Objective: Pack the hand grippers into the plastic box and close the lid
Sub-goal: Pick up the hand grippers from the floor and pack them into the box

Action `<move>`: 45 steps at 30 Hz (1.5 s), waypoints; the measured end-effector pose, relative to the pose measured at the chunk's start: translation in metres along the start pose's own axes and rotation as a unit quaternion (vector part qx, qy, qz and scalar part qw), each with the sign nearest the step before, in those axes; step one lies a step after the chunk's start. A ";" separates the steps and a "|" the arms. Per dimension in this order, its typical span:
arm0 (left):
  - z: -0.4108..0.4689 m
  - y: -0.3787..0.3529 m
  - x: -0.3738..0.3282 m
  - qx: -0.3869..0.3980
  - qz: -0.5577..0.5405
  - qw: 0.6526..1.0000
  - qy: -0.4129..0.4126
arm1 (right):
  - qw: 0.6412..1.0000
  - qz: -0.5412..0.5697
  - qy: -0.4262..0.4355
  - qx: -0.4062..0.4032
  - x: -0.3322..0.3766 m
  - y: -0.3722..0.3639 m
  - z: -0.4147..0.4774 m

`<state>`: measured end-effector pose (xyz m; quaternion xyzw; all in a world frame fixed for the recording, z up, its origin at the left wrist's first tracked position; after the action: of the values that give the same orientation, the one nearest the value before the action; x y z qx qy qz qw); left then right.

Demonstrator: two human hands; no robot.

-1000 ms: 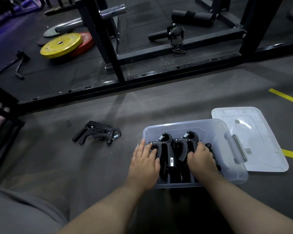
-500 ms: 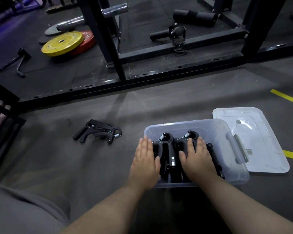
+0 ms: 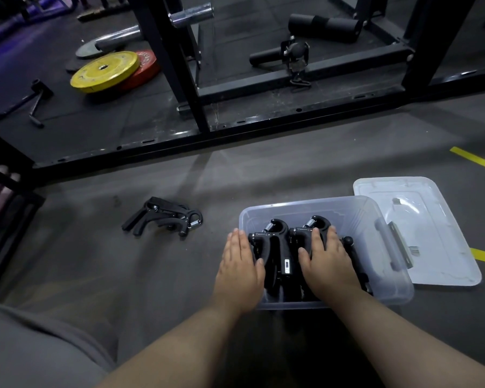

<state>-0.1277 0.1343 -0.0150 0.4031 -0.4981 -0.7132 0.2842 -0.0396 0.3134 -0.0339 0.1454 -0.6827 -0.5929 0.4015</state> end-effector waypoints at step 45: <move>-0.006 0.013 0.021 0.009 -0.008 0.999 0.047 | 0.992 0.007 0.127 -0.016 0.068 0.019 -0.007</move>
<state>-0.1336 0.1103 -0.0099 0.4422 -0.4872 -0.6916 0.2980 -0.0725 0.2681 0.0093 0.2080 -0.6175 -0.5778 0.4915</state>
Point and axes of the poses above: each hand's wrist, its own z-axis towards the middle knuckle, its own y-axis out of the back of the hand, x = y × z, the point moved 10 cm from there along z, towards the middle knuckle, and after that the axes turned 13 degrees about -x, right-handed, at the moved point
